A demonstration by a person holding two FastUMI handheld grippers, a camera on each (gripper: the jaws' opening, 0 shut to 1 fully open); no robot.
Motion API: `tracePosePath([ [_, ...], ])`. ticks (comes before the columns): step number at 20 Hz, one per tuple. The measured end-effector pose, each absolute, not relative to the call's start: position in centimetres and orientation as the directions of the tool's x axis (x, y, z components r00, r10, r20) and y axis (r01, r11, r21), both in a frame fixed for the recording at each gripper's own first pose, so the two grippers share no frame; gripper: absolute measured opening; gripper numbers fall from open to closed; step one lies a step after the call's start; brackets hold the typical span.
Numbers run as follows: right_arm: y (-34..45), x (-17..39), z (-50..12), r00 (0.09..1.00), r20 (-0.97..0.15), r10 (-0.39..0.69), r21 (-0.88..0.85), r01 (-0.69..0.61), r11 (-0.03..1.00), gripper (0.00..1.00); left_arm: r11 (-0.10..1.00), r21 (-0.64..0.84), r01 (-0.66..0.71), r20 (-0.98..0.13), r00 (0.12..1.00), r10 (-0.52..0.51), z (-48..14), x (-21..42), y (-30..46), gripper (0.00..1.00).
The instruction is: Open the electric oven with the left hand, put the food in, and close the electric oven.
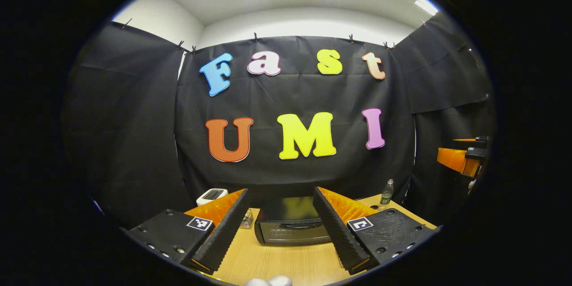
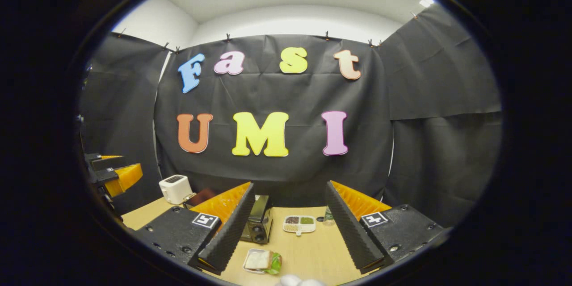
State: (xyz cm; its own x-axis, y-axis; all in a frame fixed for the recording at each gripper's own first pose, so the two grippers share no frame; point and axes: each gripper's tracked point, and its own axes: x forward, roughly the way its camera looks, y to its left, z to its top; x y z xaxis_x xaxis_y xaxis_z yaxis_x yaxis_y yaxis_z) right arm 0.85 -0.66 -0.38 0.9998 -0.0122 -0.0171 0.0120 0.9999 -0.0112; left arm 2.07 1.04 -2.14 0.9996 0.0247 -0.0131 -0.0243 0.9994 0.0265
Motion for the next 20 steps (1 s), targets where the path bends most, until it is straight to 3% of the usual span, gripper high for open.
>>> tracePosePath([
  [11, -3.2, -0.5, 0.2, 0.999, 0.027, -0.021, -0.047, 0.022, 0.999, 0.95, 0.999, 0.026, 0.019, -0.088, 0.996, -0.016, -11.4, 7.4, -1.1, 0.94],
  [20, -6.1, -0.7, -1.6, 0.996, -0.037, -0.086, -0.103, 0.081, 0.991, 0.96, 0.999, 0.018, 0.05, -0.156, 0.987, -0.047, -19.2, 14.7, -2.7, 0.94],
])
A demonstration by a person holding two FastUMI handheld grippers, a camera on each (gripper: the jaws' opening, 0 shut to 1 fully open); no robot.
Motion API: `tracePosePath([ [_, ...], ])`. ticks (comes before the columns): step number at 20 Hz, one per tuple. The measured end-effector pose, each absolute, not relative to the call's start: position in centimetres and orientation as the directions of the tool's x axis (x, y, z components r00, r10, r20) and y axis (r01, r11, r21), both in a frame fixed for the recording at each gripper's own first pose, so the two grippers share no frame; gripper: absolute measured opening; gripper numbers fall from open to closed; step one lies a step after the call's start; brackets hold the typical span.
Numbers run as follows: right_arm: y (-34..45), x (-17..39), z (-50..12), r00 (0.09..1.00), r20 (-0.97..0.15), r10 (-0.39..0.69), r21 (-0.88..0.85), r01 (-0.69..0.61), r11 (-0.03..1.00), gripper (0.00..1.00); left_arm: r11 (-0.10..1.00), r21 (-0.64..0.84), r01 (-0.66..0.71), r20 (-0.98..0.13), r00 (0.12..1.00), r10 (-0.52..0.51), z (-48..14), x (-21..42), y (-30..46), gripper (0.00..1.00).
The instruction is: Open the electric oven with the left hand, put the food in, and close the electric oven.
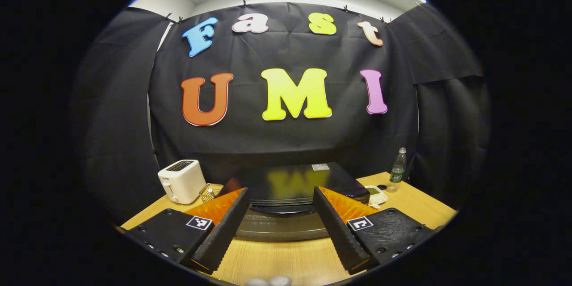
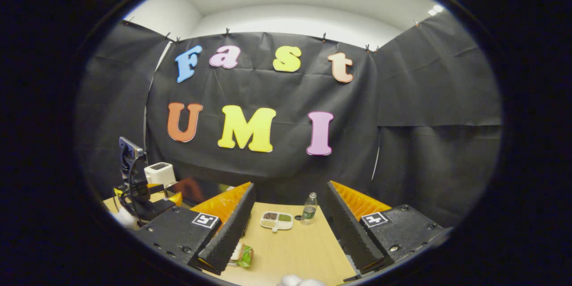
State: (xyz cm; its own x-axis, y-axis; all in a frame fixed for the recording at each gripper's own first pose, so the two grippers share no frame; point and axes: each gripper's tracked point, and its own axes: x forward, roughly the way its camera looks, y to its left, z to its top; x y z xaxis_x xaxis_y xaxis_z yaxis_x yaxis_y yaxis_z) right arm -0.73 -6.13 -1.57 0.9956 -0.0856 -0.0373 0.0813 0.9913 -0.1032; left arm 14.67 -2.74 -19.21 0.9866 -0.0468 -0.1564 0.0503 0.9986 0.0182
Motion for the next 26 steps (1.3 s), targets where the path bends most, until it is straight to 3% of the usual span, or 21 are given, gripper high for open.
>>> tracePosePath([
  [12, -7.0, 0.7, -3.2, 0.984, -0.096, -0.151, -0.119, 0.14, 0.983, 0.96, 0.997, 0.009, 0.074, -0.271, 0.96, -0.069, -25.9, 20.2, -3.5, 0.95],
  [13, -7.1, 0.7, -3.4, 0.983, -0.098, -0.152, -0.119, 0.14, 0.983, 0.97, 0.997, 0.002, 0.075, -0.274, 0.959, -0.071, -26.0, 20.3, -3.6, 0.87],
  [14, -7.0, 0.6, -3.5, 0.983, -0.102, -0.15, -0.116, 0.138, 0.984, 0.99, 0.997, 0.0, 0.073, -0.273, 0.959, -0.07, -26.0, 20.3, -3.5, 0.87],
  [15, -6.8, 0.8, -3.5, 0.983, -0.104, -0.15, -0.114, 0.138, 0.984, 1.0, 0.998, -0.004, 0.069, -0.284, 0.957, -0.068, -26.1, 20.1, -3.5, 0.96],
  [26, -5.9, 0.7, -4.8, 0.988, -0.12, -0.094, -0.105, 0.082, 0.991, 1.0, 0.998, -0.01, 0.061, -0.31, 0.949, -0.061, -26.9, 15.7, -3.5, 0.98],
])
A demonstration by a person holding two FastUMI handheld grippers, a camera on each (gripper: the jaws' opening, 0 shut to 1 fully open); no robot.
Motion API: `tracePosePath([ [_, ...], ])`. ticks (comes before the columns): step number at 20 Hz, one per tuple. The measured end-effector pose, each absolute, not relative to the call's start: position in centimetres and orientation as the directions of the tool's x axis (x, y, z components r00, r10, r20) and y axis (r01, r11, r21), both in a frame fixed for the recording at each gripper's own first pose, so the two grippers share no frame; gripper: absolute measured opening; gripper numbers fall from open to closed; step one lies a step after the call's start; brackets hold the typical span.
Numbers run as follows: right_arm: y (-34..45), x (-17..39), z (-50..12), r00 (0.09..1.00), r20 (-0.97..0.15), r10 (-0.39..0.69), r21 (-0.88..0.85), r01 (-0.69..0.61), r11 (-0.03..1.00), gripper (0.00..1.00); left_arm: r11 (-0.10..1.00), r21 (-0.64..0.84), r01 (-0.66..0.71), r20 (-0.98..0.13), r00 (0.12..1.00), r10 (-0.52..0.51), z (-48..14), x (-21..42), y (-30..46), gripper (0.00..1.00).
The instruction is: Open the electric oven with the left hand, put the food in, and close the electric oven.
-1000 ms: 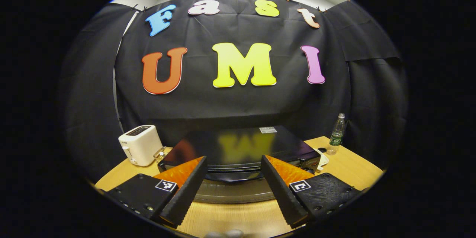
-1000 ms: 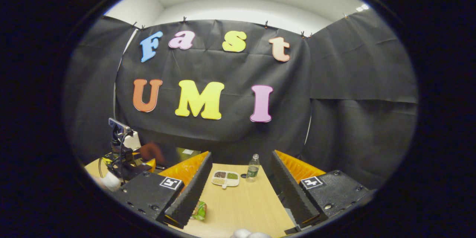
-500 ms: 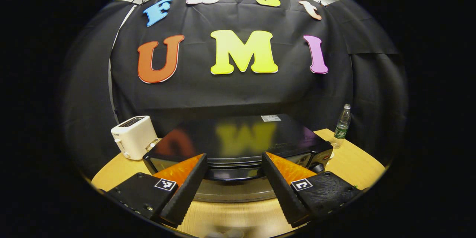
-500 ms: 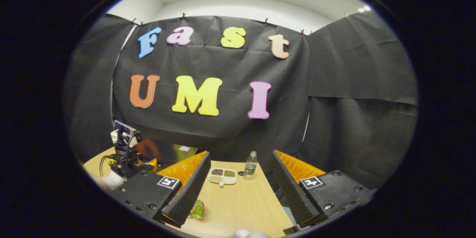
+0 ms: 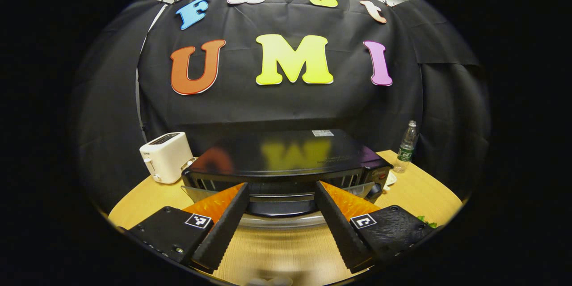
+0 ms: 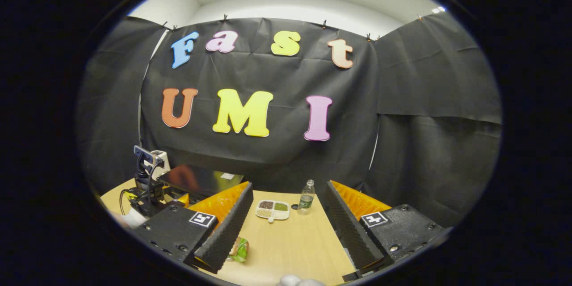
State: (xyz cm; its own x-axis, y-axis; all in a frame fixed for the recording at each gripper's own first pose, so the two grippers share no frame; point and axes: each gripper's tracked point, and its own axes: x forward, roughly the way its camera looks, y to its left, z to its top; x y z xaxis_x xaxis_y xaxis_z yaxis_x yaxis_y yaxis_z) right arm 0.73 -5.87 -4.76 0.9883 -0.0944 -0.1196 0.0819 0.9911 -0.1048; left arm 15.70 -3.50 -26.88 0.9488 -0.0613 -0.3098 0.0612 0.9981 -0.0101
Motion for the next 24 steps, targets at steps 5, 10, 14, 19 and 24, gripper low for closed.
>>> tracePosePath([
  [5, -5.3, 0.4, -5.7, 0.99, -0.125, -0.06, -0.117, 0.045, 0.992, 1.0, 0.998, -0.011, 0.057, -0.34, 0.939, -0.058, -28.4, 12.5, -3.5, 0.98],
  [10, -5.0, -0.5, -7.1, 0.989, -0.146, -0.036, -0.135, 0.016, 0.991, 1.0, 0.999, -0.018, 0.043, -0.379, 0.924, -0.046, -30.8, 9.3, -3.3, 0.98],
  [14, -5.0, -0.9, -8.3, 0.985, -0.17, -0.027, -0.14, 0.003, 0.99, 1.0, 0.999, -0.014, 0.041, -0.405, 0.913, -0.043, -32.5, 7.6, -3.3, 0.98],
  [19, -5.2, -1.4, -10.2, 0.979, -0.203, -0.028, -0.139, -0.001, 0.99, 1.0, 0.999, -0.007, 0.049, -0.436, 0.899, -0.047, -34.9, 6.1, -3.6, 0.98],
  [24, -5.0, -1.3, -12.1, 0.97, -0.242, -0.023, -0.133, -0.01, 0.991, 1.0, 0.999, -0.016, 0.048, -0.504, 0.862, -0.05, -38.4, 4.3, -3.5, 0.98],
])
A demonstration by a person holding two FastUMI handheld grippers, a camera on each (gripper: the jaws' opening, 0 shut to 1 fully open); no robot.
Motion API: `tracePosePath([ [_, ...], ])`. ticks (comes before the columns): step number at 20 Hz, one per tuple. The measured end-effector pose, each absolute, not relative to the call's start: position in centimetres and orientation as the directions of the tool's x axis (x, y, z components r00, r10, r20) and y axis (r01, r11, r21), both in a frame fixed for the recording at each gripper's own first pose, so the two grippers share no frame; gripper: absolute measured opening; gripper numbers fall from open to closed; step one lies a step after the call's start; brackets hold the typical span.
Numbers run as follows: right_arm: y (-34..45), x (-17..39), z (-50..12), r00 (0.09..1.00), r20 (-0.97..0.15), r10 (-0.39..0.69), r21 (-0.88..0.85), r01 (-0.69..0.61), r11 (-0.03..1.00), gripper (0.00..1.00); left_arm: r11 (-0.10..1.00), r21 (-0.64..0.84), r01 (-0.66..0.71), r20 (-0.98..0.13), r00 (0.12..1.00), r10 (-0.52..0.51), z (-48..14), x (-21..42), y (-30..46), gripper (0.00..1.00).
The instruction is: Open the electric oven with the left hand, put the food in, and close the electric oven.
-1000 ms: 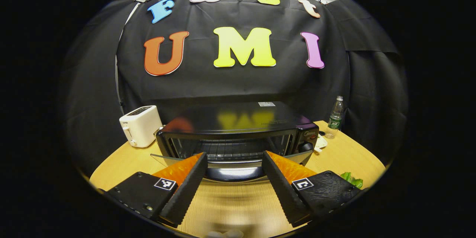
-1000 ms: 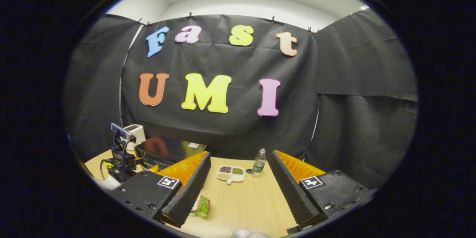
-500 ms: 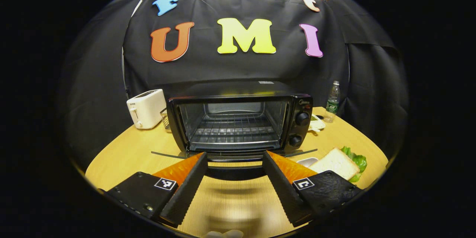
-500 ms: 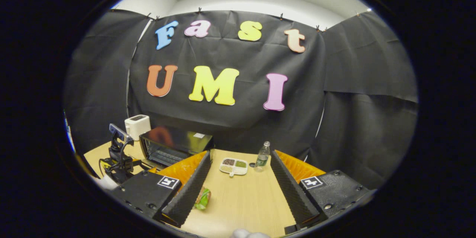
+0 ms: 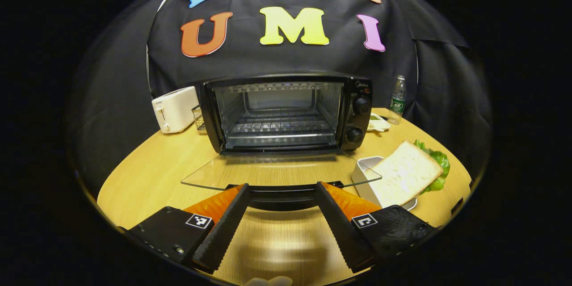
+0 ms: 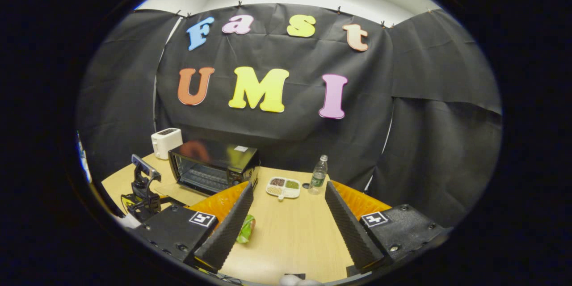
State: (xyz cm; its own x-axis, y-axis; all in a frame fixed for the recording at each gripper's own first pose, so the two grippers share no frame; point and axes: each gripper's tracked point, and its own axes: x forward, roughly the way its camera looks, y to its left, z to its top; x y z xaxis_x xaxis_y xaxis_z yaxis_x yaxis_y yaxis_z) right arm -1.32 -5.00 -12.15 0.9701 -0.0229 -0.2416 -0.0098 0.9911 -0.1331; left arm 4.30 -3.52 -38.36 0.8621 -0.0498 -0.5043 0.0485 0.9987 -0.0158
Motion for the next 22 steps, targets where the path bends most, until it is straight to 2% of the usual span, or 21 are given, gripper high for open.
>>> tracePosePath([
  [5, -5.0, -1.1, -13.7, 0.963, -0.269, -0.019, -0.138, -0.019, 0.99, 1.0, 1.0, -0.019, 0.015, -0.567, 0.823, -0.023, -41.2, 3.2, -2.6, 0.96],
  [7, -5.0, -1.1, -14.2, 0.961, -0.278, -0.017, -0.133, -0.021, 0.991, 1.0, 1.0, -0.027, 0.003, -0.566, 0.824, -0.018, -41.2, 3.4, -2.4, 0.96],
  [8, -5.0, -1.0, -14.3, 0.96, -0.28, -0.017, -0.133, -0.021, 0.991, 1.0, 1.0, -0.024, 0.002, -0.56, 0.829, -0.016, -41.1, 3.4, -2.2, 1.0],
  [9, -5.0, -0.7, -14.3, 0.959, -0.282, -0.017, -0.132, -0.022, 0.991, 1.0, 1.0, -0.016, 0.003, -0.559, 0.829, -0.012, -40.8, 3.3, -2.0, 0.96],
  [10, -5.0, -0.5, -14.3, 0.959, -0.285, -0.014, -0.129, -0.024, 0.991, 1.0, 1.0, -0.013, 0.004, -0.549, 0.836, -0.011, -40.4, 3.3, -1.8, 0.96],
  [14, -5.0, 0.0, -15.6, 0.95, -0.313, -0.001, -0.115, -0.037, 0.993, 1.0, 1.0, -0.014, -0.01, -0.503, 0.864, 0.002, -36.7, 2.7, -0.8, 0.96],
  [22, -4.1, 0.1, -21.9, 0.902, -0.43, 0.043, -0.038, -0.066, 0.997, 1.0, 0.999, 0.008, -0.036, -0.316, 0.948, 0.036, -24.3, -0.4, 1.8, 0.96],
])
